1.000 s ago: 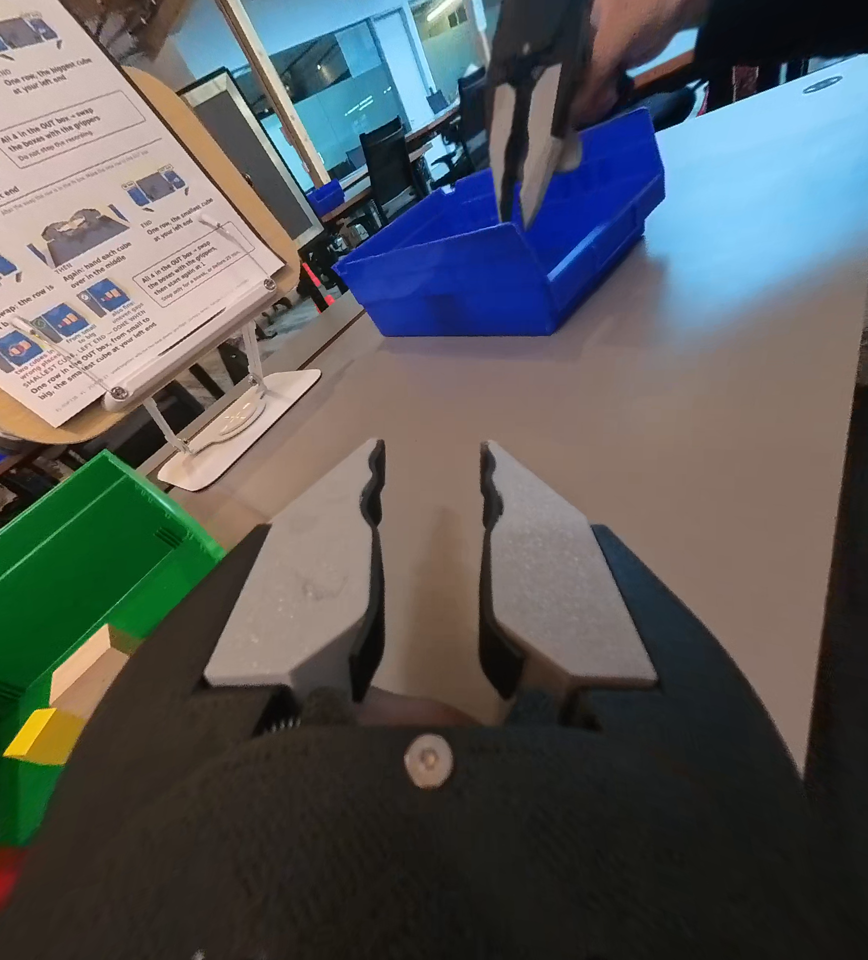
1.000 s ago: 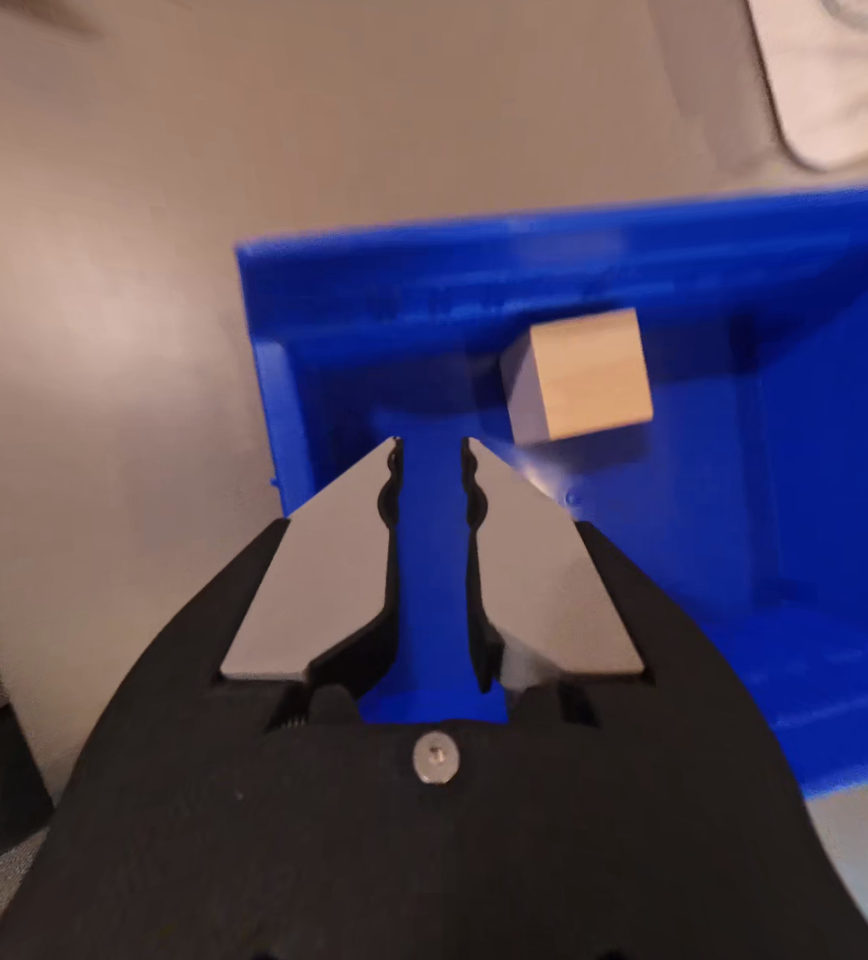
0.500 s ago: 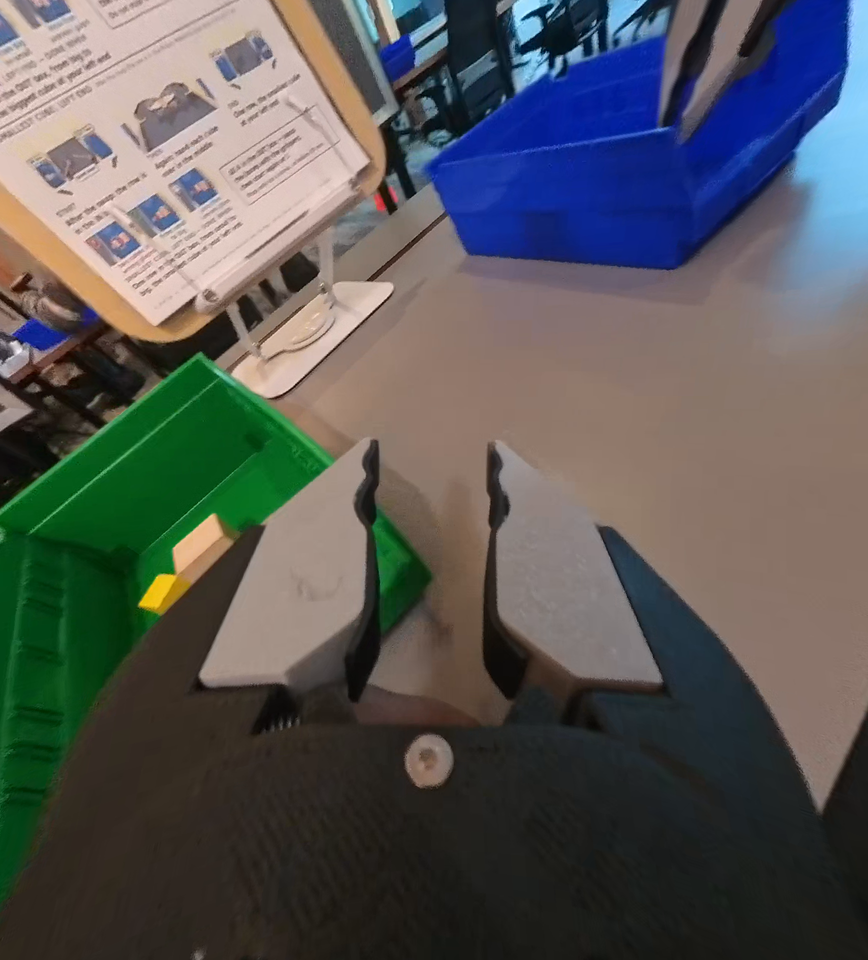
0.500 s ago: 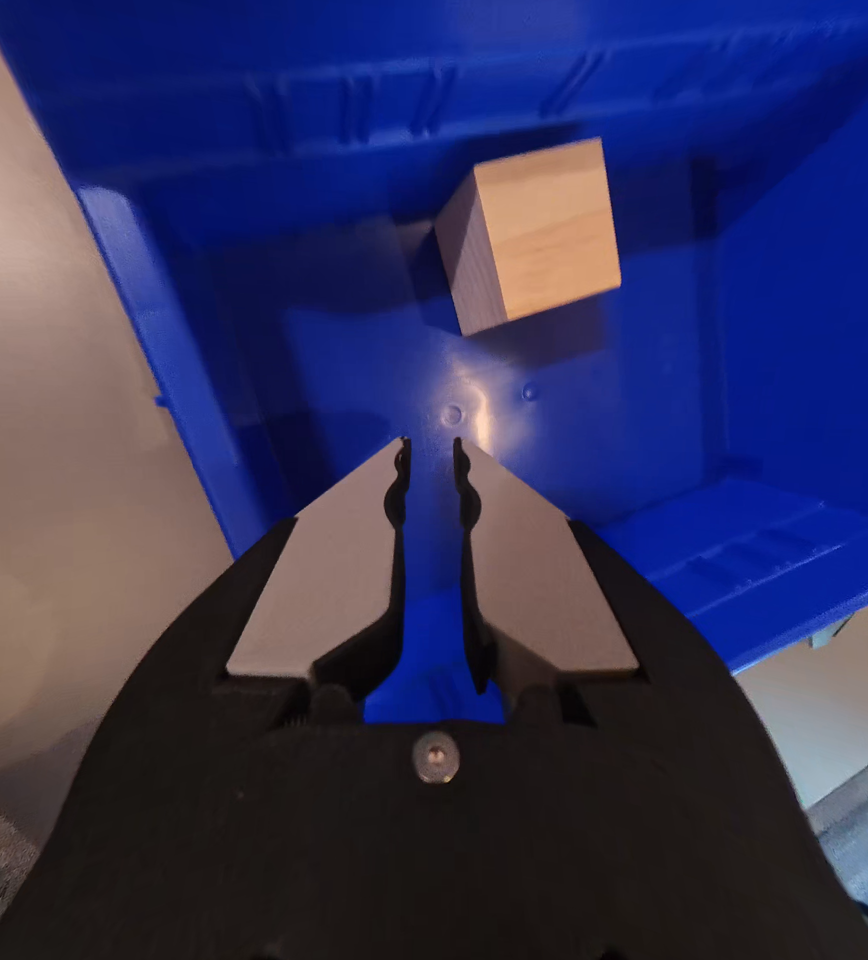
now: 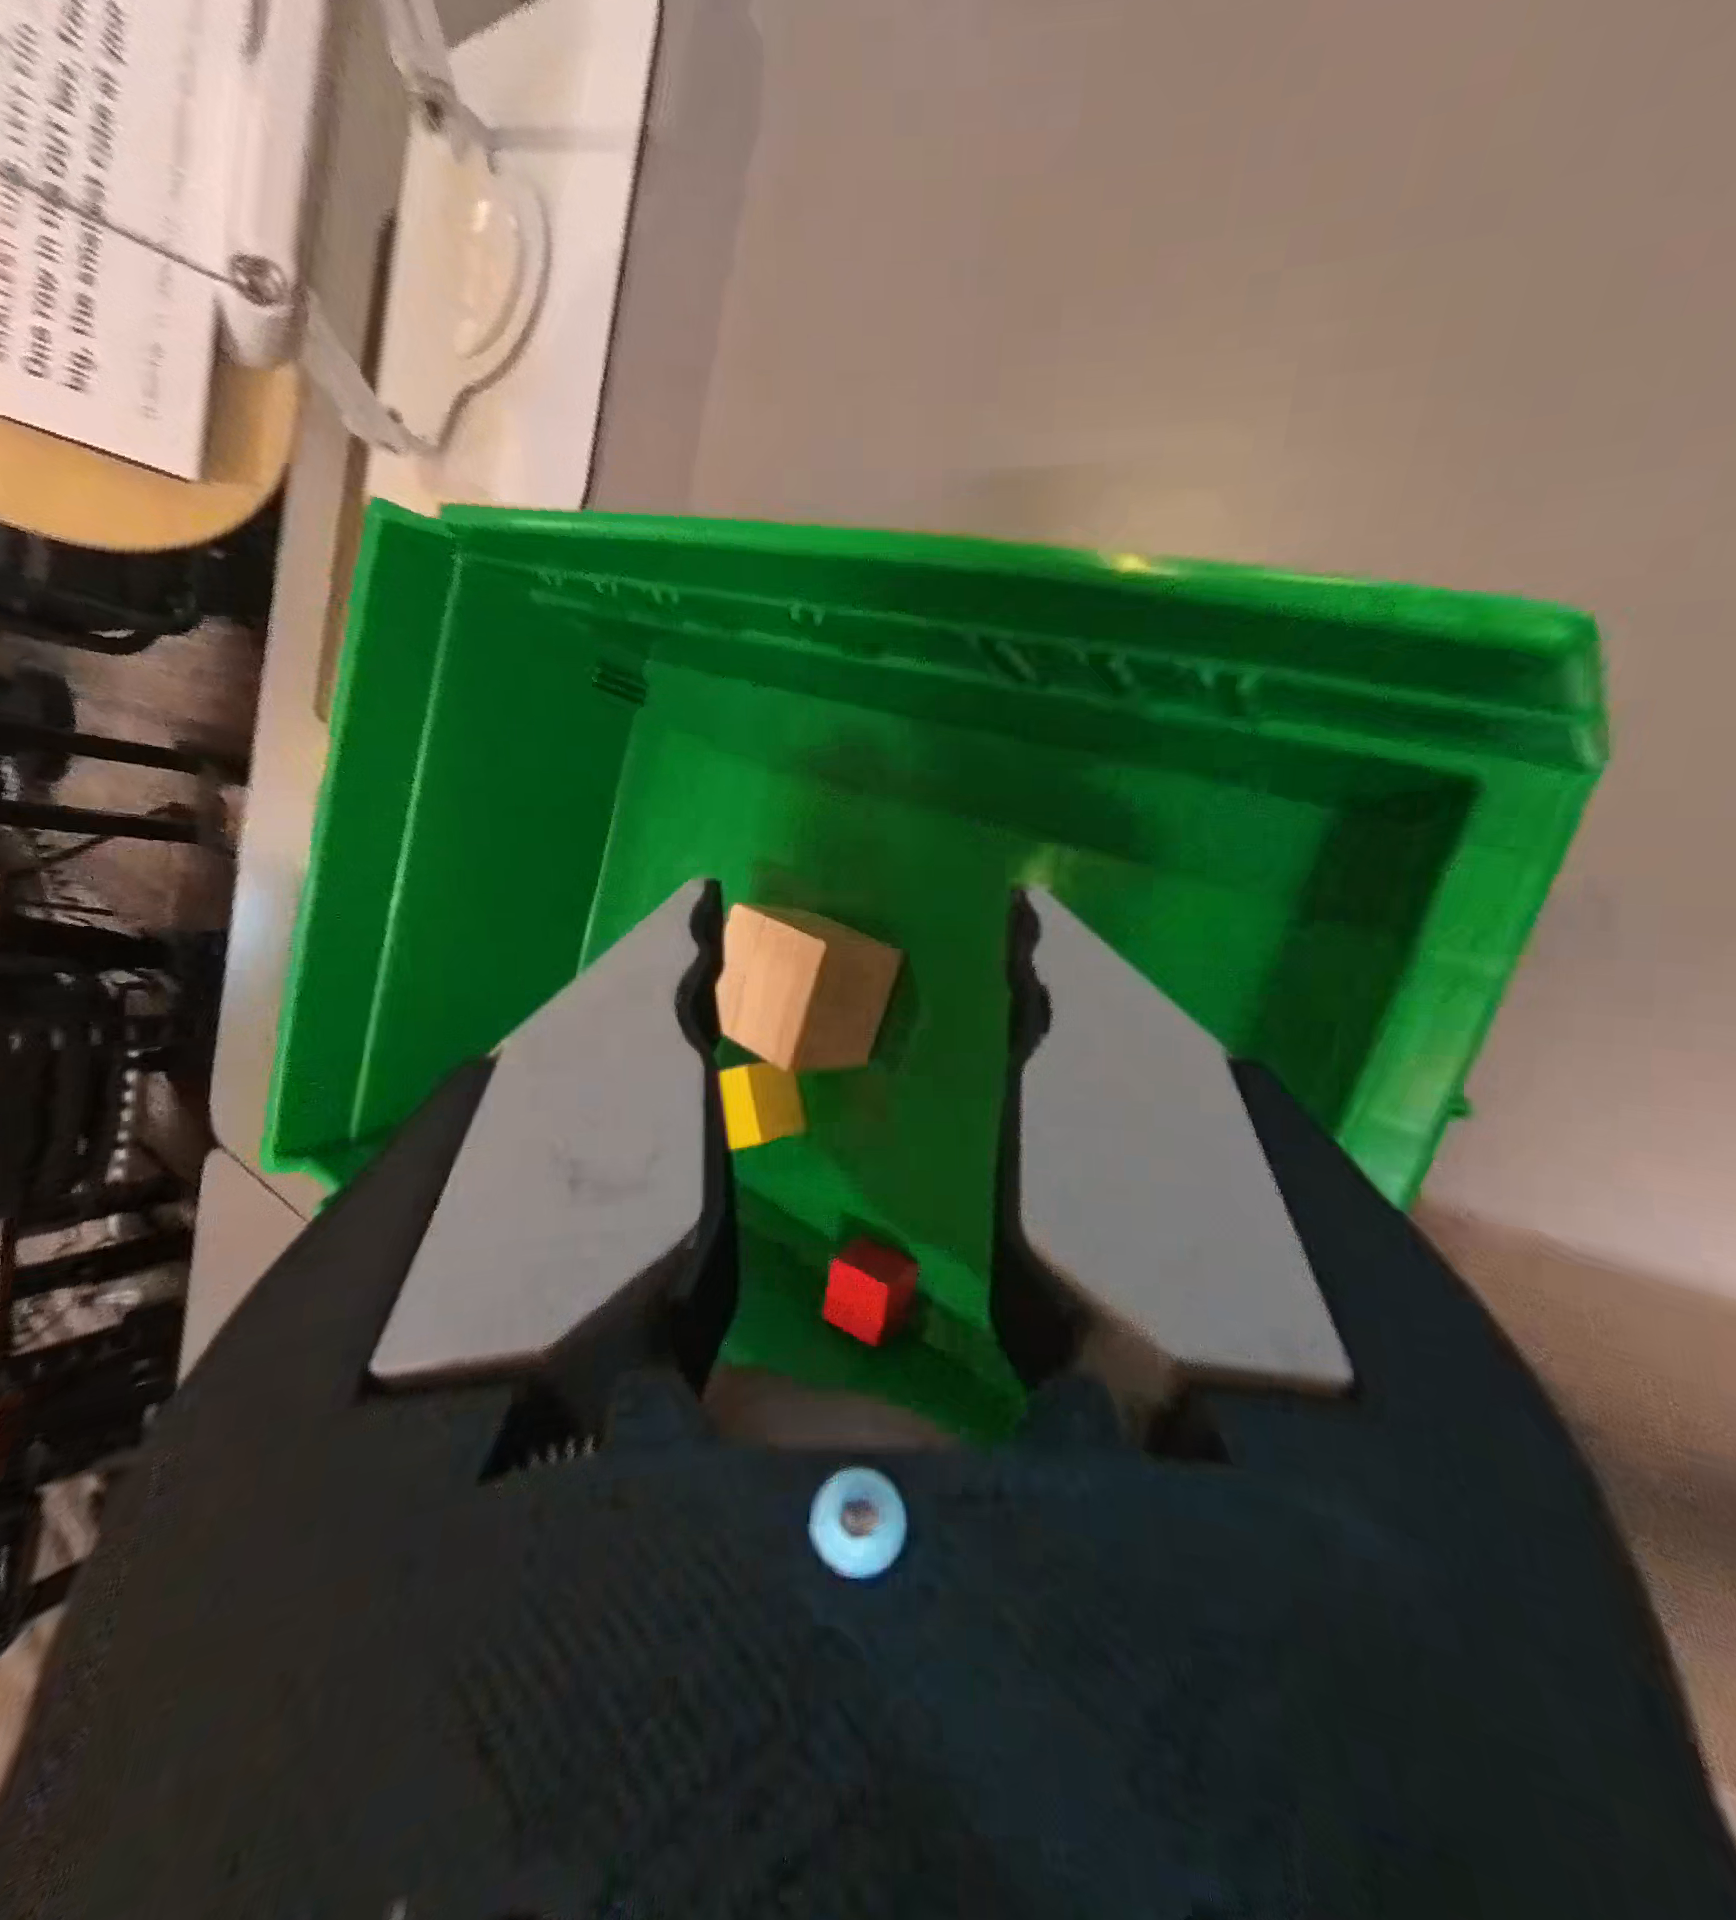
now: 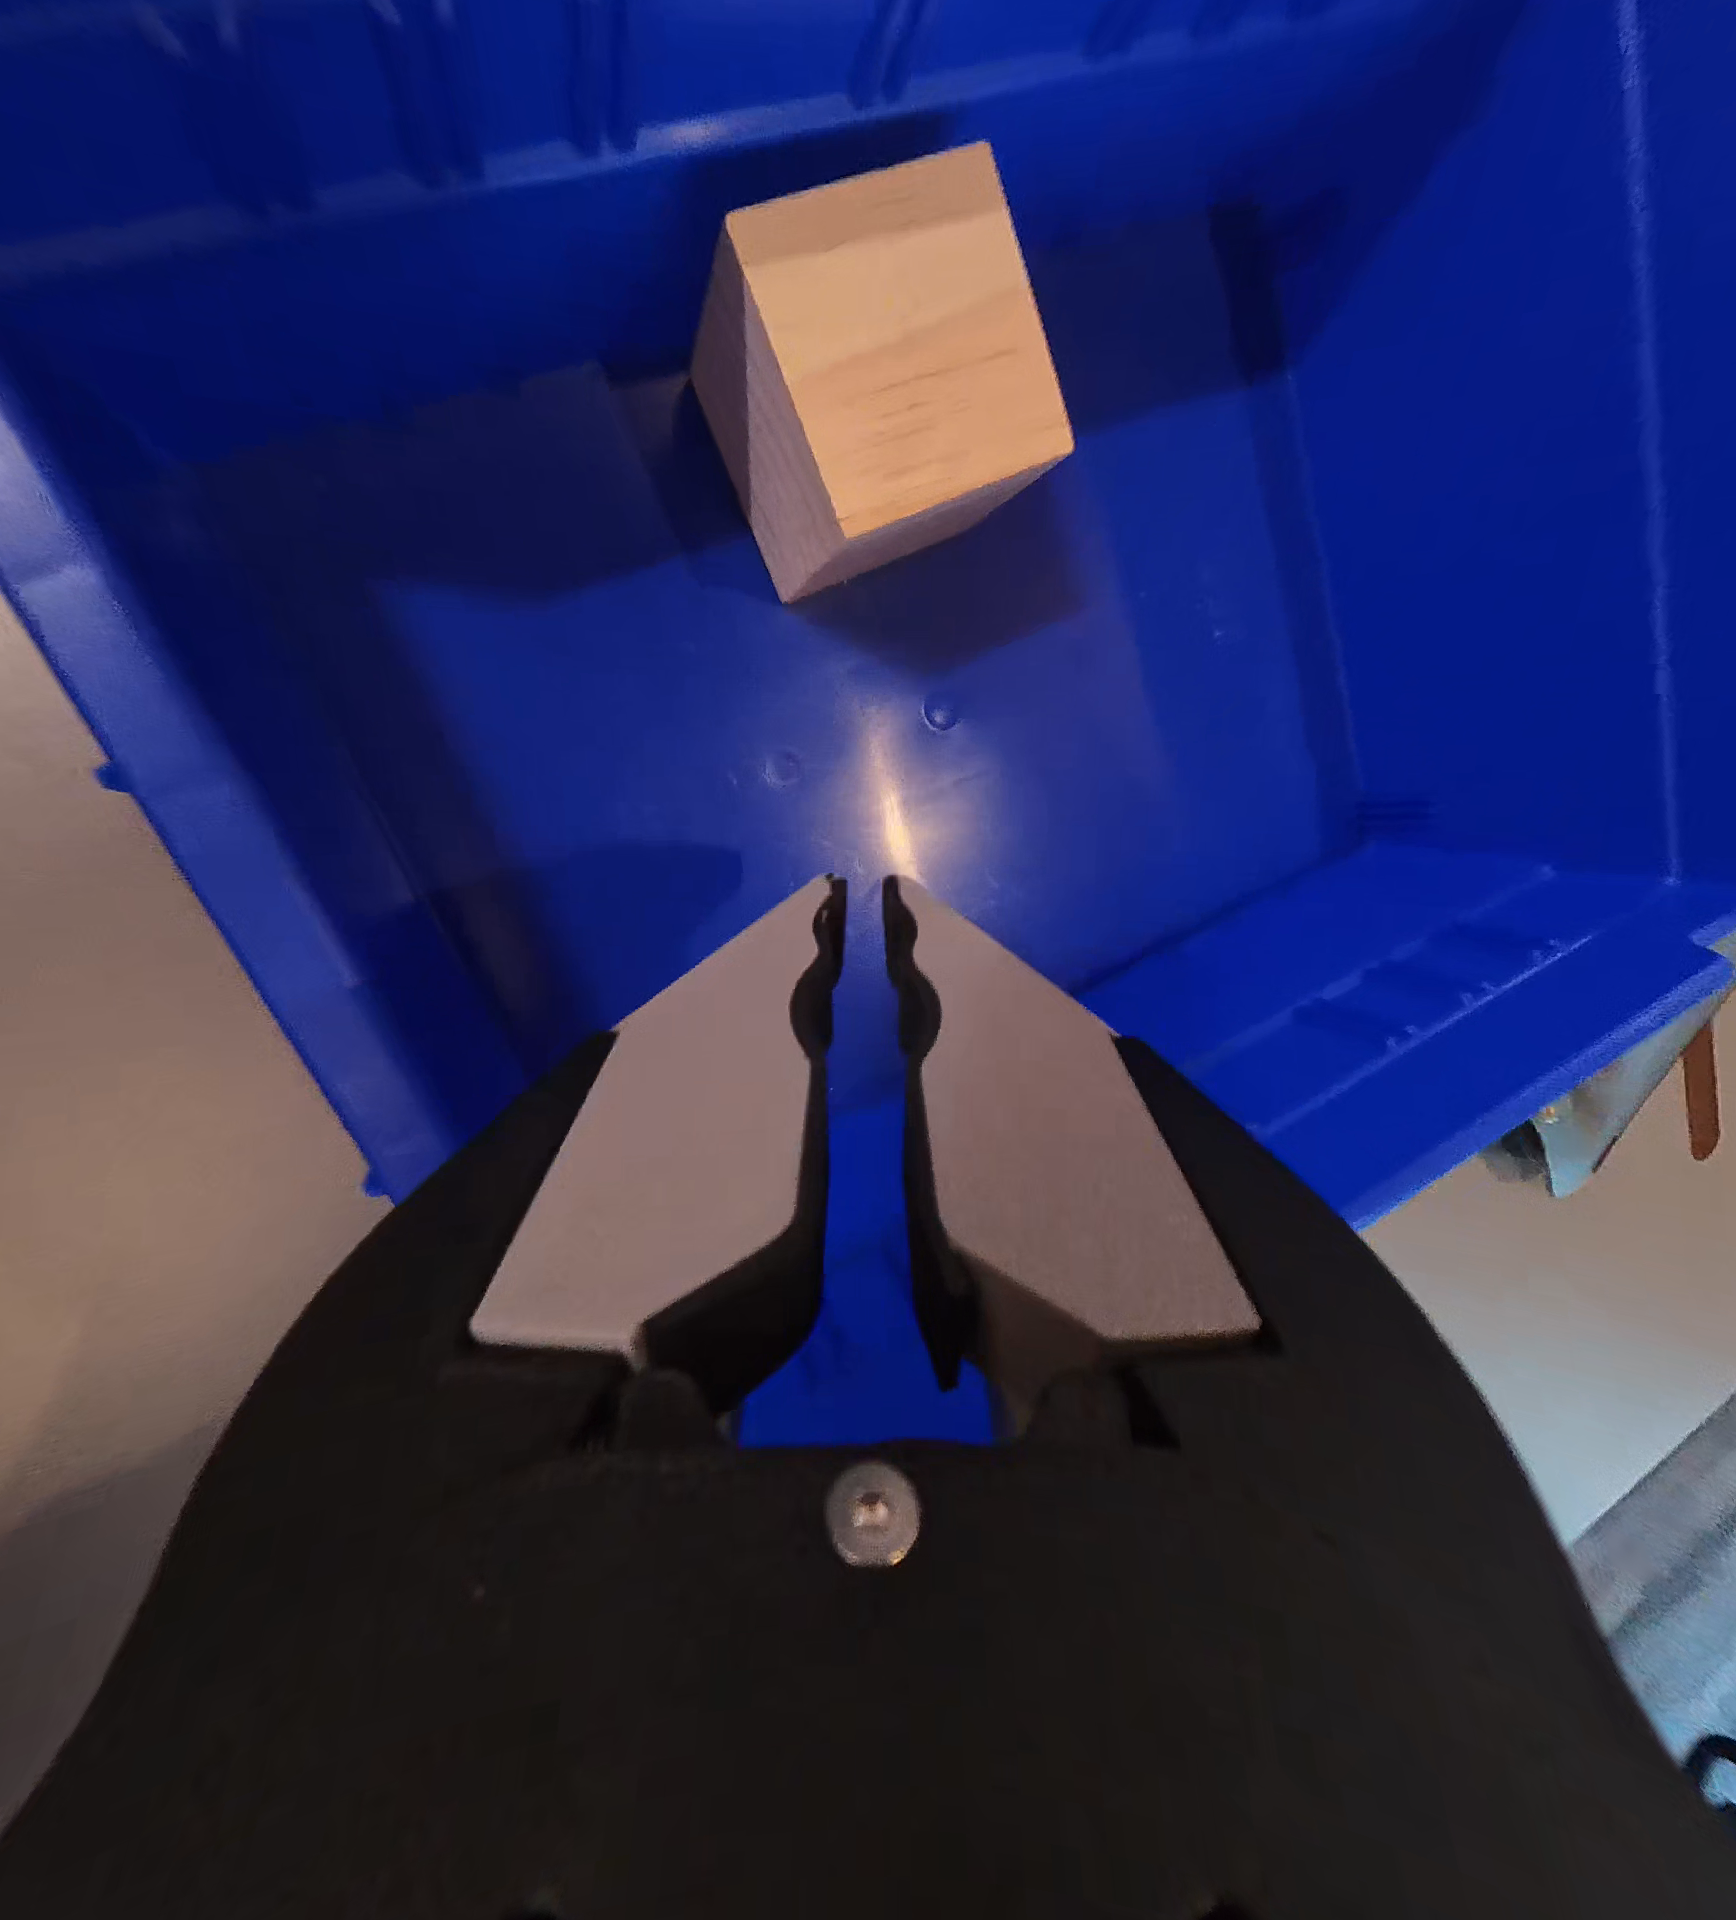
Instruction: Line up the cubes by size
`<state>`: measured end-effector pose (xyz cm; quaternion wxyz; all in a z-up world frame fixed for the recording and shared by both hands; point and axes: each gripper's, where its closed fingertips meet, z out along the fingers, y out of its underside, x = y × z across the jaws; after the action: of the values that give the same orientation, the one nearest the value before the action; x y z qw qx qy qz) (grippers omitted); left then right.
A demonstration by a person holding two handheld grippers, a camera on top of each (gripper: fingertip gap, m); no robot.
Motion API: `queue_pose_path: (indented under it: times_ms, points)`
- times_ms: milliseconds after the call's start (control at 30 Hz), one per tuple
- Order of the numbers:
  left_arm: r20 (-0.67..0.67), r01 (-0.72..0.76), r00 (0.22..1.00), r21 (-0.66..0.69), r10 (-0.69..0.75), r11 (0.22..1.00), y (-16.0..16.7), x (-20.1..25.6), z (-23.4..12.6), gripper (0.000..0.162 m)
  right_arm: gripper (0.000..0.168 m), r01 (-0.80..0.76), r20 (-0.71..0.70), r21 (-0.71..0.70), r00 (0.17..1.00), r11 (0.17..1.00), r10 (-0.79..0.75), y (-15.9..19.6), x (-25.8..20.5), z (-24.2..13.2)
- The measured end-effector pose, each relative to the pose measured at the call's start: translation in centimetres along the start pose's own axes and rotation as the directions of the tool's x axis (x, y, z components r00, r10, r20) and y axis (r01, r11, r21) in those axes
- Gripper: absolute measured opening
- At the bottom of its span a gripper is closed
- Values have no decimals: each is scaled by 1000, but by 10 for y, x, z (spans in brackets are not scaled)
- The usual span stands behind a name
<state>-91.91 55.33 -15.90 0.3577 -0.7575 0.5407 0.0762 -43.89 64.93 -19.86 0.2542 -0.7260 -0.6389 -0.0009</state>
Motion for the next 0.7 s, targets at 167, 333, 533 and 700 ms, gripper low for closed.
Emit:
queue_pose_path:
  times_ms: [167, 333, 533, 700]
  points:
    - [-176, -45, 984, -224, 5, 974, 40, -15, 38, 62, 26, -48, 33, 155, 999, 987, 43, -15, -18, -20]
    - [-259, -43, 965, -322, -45, 946, 65, -25, 65, 64, 37, -83, 188, 326, 982, 942, 22, -28, -55, -41]
    - [-394, -64, 917, -314, -68, 947, 63, -7, 75, 48, 36, -271, 393, 511, 918, 816, 58, -56, -81, -71]
    - [-90, -53, 995, -3, 53, 999, 10, -41, 46, 48, 46, -443, 518, 623, 851, 645, 84, -104, -93, -99]
